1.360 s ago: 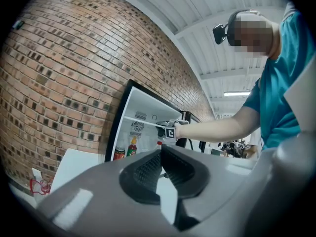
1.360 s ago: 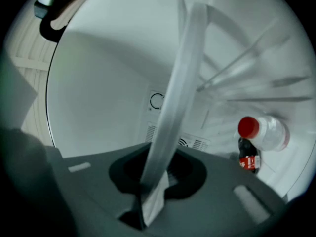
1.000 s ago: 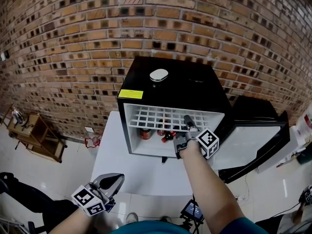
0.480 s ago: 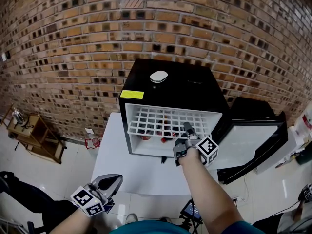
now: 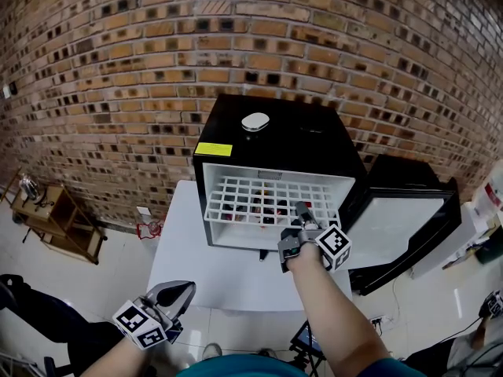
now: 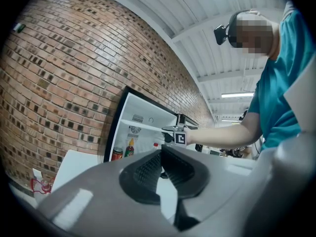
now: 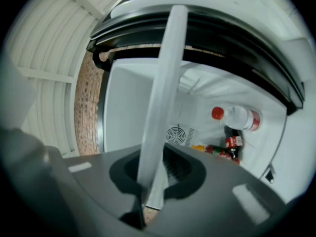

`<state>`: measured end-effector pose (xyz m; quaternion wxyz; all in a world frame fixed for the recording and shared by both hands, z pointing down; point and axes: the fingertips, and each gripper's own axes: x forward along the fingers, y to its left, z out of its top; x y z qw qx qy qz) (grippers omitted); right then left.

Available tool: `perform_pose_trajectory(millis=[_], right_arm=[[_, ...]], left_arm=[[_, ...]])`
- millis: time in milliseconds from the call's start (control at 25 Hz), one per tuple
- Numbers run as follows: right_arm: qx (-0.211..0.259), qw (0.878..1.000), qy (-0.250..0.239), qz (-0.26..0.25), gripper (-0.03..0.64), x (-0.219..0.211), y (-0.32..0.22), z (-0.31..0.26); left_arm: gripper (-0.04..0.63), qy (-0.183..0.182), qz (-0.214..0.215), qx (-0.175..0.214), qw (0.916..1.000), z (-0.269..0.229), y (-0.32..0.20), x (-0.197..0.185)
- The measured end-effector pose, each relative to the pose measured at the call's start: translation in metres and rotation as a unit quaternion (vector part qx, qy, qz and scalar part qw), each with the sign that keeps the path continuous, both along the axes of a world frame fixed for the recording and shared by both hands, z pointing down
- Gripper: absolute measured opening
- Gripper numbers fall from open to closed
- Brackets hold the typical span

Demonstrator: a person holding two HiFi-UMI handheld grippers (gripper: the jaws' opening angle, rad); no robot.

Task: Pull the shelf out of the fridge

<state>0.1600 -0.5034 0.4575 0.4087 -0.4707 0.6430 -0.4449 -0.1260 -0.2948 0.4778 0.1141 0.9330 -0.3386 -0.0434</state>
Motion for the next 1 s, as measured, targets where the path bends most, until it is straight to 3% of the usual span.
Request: perform_pose_trajectory(millis=[360,760,1000], right_arm=[[-0.001,1.0,-0.018,0.013,0.04,-0.004,0.025,0.0],[0.02,0.998,-0.04,0.039,0.026,-0.018,0.074,0.004],[0.027,0.995,-0.076,0.057,0.027,-0.014,0.11,0.006]], left_arm=[[0.0,0.011,0.005,-0.002,0.9999,0.002,0.005,-0.015],[0.0,0.02,0.04,-0.016,0.9988,0.01,0.013,-0.041],[0.0,0.015,0.057,-0.026,0.9979,0.014,0.017,-0.048]])
